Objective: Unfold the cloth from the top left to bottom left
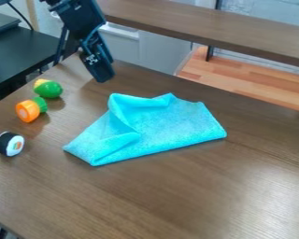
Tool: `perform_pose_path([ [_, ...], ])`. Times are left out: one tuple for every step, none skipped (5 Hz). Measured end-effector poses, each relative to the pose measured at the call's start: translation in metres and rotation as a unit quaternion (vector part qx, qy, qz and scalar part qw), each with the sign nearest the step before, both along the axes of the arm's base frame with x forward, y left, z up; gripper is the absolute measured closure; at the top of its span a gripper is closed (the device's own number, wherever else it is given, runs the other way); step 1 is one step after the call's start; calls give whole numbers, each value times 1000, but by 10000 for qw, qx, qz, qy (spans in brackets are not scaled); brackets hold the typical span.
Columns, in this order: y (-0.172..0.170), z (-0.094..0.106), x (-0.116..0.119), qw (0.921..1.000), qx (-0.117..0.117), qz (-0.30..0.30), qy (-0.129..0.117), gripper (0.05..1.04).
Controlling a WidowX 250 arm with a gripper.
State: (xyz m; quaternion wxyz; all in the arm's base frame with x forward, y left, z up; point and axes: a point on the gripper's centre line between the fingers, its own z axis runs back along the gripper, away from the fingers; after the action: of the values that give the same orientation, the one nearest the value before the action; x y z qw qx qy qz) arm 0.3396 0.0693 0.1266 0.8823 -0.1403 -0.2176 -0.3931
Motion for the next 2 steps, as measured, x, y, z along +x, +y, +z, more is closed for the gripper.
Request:
perform_pose_path([
  [0, -12, -1, 9998, -42, 23, 171, 82],
  [-5, -24, 6, 9991, 360, 129, 195, 83],
])
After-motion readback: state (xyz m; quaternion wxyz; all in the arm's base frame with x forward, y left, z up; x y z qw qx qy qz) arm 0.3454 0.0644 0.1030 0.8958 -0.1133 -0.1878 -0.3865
